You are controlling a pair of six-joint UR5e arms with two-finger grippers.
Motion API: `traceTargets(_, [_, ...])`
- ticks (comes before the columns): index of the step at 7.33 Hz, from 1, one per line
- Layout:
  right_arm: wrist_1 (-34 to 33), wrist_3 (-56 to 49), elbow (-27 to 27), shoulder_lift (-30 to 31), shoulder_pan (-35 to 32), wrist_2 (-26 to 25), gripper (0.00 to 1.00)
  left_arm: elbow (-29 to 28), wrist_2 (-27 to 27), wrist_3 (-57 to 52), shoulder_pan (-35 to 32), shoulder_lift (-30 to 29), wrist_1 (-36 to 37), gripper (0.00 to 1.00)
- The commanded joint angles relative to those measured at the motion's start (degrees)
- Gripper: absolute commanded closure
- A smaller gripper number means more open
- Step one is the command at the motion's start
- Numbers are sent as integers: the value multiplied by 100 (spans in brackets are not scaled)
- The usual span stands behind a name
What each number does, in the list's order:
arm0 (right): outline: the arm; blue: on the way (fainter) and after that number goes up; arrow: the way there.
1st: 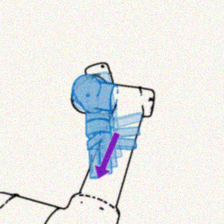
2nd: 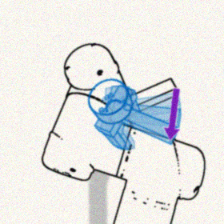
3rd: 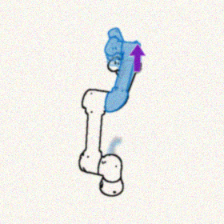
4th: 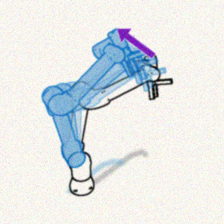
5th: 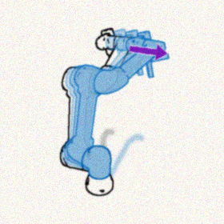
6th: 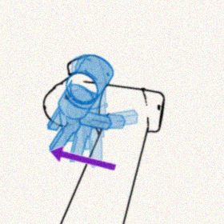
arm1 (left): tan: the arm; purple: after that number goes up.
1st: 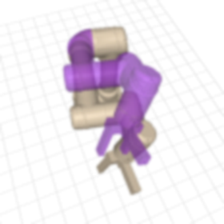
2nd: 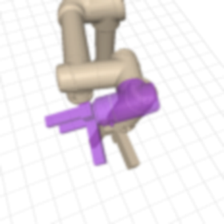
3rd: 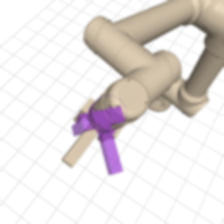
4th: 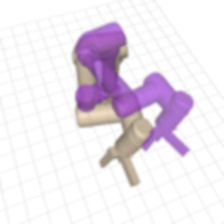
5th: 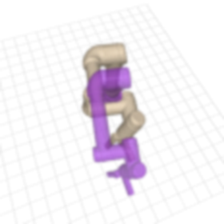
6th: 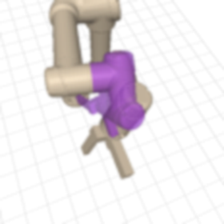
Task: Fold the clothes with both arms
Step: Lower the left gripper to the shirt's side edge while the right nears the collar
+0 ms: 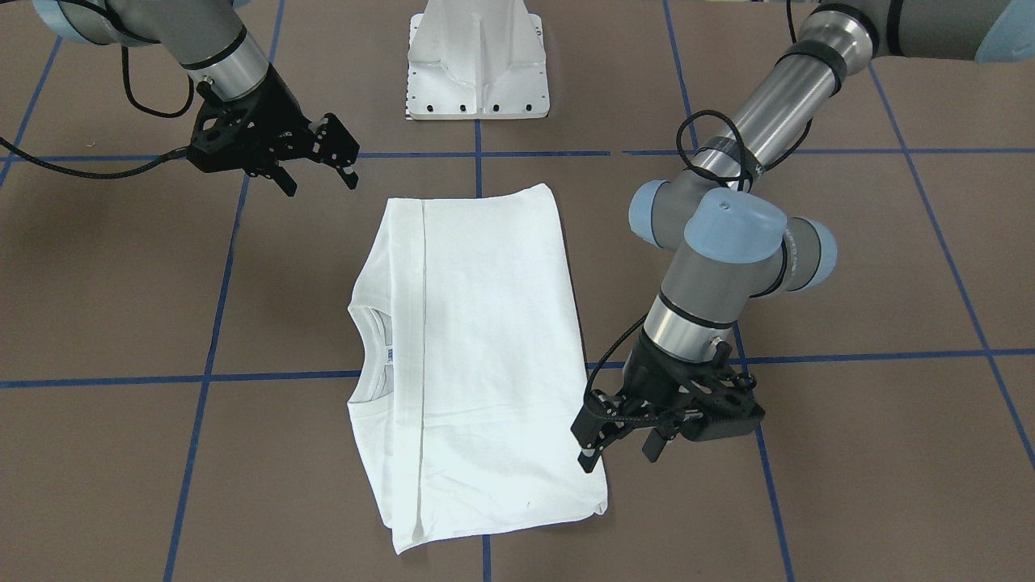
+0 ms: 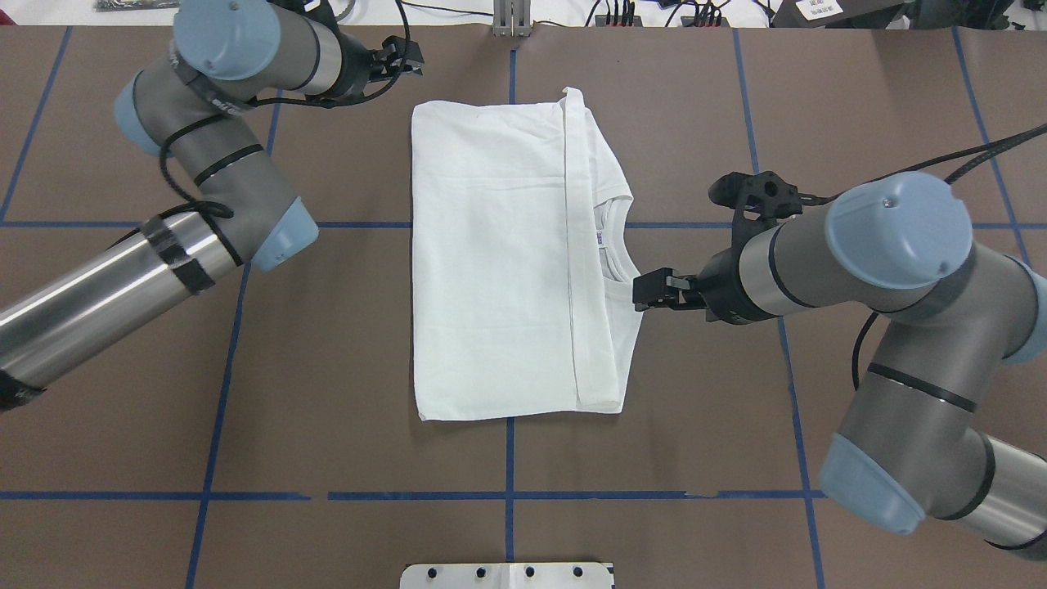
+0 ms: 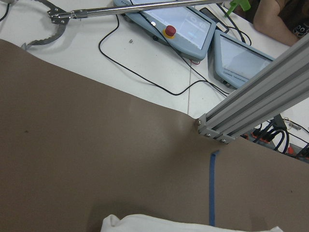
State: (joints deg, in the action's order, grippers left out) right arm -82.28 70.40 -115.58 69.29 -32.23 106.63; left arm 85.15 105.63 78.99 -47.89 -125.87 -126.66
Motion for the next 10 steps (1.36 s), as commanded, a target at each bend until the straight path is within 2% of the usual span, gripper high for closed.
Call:
traceTargets(1, [-1190, -902, 359, -904, 531, -894, 0, 1621, 159, 64, 488, 606, 1085, 0])
traceTargets(2, [-1212, -1340, 640, -1108, 725, -1107, 0, 2011, 159, 334, 778, 616, 1352, 0])
traceTargets(3, [-1212, -1849, 895, -1206, 875, -1205, 0, 2145, 159, 676, 1024, 616, 1354, 0])
traceTargets(5, [-1203, -2065, 1133, -1216, 1104, -1293, 0, 2217, 159, 732, 1115, 669, 1363, 0])
traceTargets(6, [-1194, -2144, 1239, -1216, 1175, -1468, 0, 2234, 177, 680, 1115, 887, 1355, 0])
traceTargets(10, [-1194, -2162, 1337, -1207, 1202, -1400, 0, 2331, 212, 662, 1124, 1275, 1381, 0])
